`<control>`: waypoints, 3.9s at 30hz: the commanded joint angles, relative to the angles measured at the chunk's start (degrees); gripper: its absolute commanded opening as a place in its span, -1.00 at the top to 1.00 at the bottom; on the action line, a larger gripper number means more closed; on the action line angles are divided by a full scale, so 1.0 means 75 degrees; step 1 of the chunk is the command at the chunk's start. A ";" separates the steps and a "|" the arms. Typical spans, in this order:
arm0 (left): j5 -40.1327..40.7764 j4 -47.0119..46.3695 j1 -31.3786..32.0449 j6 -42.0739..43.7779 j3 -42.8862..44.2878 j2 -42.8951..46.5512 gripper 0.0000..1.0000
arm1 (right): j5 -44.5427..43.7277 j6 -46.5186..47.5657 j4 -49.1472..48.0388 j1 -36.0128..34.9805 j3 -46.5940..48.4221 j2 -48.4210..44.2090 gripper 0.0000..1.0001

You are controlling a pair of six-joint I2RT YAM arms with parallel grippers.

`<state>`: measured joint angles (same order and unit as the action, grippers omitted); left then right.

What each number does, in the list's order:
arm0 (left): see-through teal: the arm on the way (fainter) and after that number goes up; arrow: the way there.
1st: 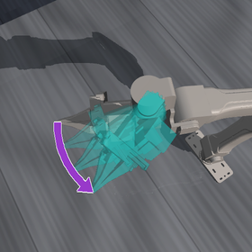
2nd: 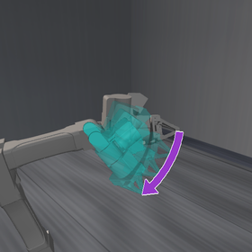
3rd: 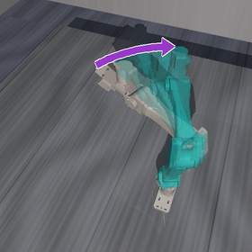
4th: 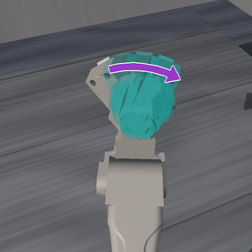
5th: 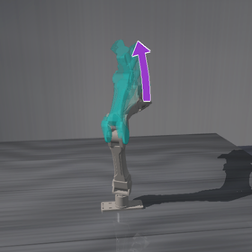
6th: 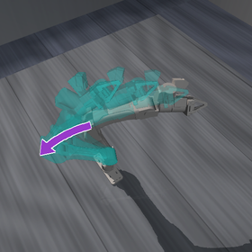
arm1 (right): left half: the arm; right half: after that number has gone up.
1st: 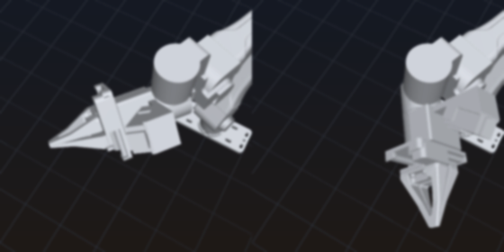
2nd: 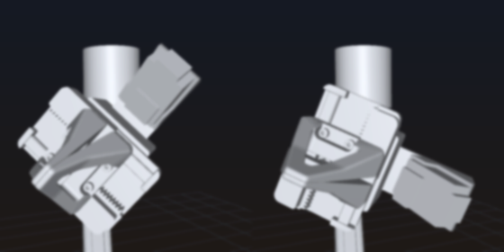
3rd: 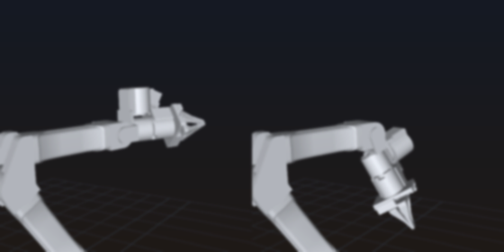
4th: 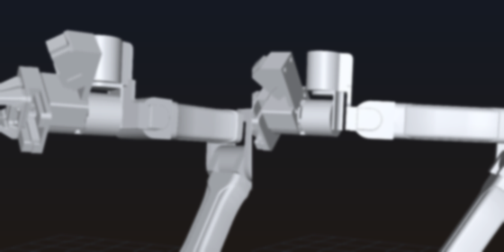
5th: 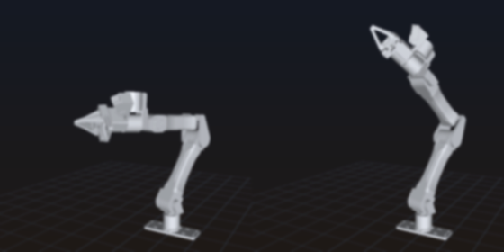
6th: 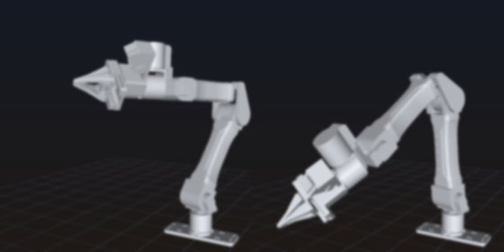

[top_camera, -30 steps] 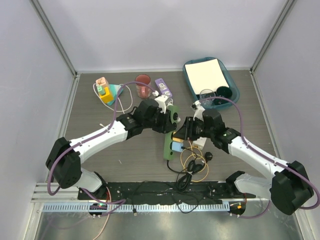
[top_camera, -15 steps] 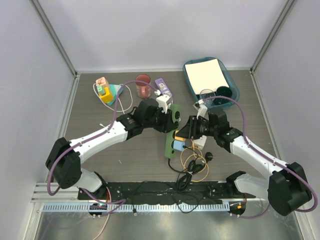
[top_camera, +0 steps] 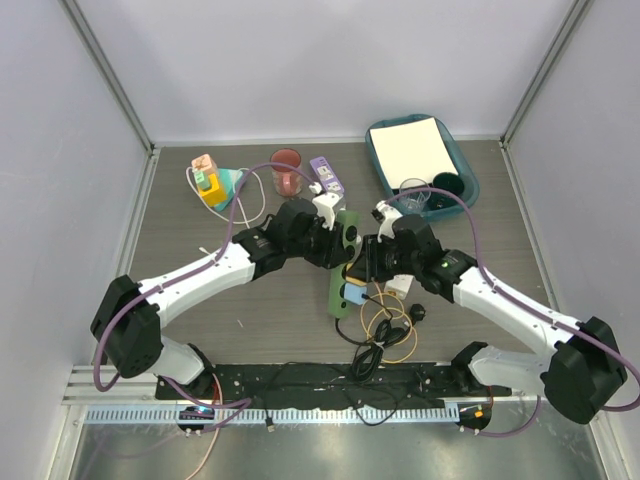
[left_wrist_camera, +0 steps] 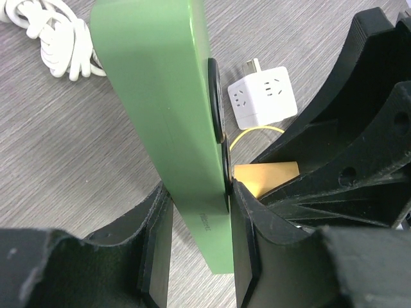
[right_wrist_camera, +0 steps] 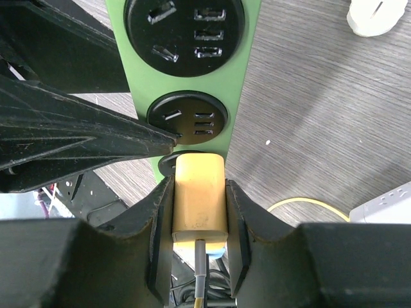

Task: Pull the plug off the socket

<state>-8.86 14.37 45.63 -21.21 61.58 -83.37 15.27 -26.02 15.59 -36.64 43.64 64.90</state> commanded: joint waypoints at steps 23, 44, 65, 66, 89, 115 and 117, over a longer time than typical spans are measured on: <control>0.2459 0.1869 -0.0470 0.1246 -0.0219 -0.0474 1.00 | 0.0846 0.0400 0.0089 0.0163 0.0980 -0.0802 0.98; 0.0140 0.0803 -0.0552 0.0603 -0.0454 0.0430 0.76 | 0.2558 -0.1336 -0.2888 0.0503 -0.0627 -0.1365 0.99; -0.1361 0.0287 -0.0927 0.0004 -0.0172 -0.0626 -0.05 | 0.2862 -0.1510 -0.3215 0.0445 -0.0544 -0.1130 0.98; -0.1361 0.0229 -0.0927 -0.0008 -0.0195 -0.0637 0.09 | 0.2863 -0.1557 -0.3297 0.0421 -0.0580 -0.1142 0.98; 0.0478 0.1505 -0.0927 0.1363 -0.0184 -0.0169 1.00 | 0.1399 -0.0386 -0.1061 0.0409 0.0791 -0.0674 0.98; 0.0724 0.2209 -0.0904 0.1434 -0.0078 0.0241 1.00 | 0.1223 0.0738 0.0380 0.0772 0.1622 -0.0848 0.99; 0.0724 0.2221 -0.0904 0.1422 -0.0078 0.0242 1.00 | 0.0930 0.0832 0.0475 0.0842 0.1553 -0.0884 0.99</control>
<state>-18.61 15.31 41.91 -19.57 63.57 -80.03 24.47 -22.09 18.59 -33.06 49.12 63.05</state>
